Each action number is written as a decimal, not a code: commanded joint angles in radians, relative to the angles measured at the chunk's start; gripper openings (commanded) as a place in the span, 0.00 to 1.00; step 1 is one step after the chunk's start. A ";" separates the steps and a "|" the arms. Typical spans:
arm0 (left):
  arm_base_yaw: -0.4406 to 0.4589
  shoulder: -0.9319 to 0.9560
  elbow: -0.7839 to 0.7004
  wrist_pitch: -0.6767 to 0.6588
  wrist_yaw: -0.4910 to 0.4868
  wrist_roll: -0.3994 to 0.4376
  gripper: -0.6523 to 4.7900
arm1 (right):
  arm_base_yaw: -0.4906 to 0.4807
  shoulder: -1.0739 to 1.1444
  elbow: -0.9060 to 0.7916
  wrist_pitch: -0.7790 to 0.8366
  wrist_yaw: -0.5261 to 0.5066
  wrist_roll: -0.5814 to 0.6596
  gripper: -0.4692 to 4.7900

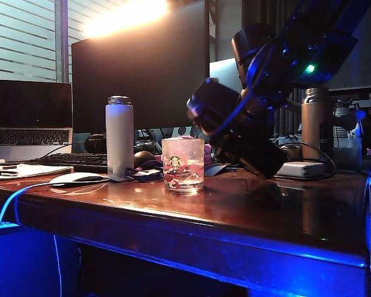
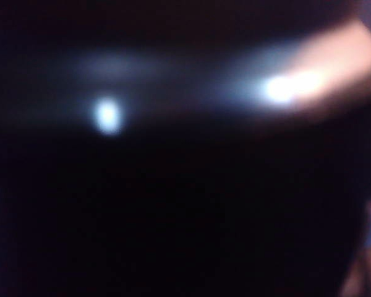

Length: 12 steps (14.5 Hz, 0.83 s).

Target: Pick up the black thermos, pour a little water from inside into the glass cup, then place the black thermos back on the table.

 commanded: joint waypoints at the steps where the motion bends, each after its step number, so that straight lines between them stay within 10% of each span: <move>1: 0.000 -0.003 0.003 0.012 0.004 0.003 0.12 | 0.000 -0.069 0.006 0.054 0.006 0.169 0.23; 12: 0.000 -0.003 0.003 0.012 0.004 0.003 0.12 | -0.044 -0.271 -0.383 0.494 -0.134 0.618 0.20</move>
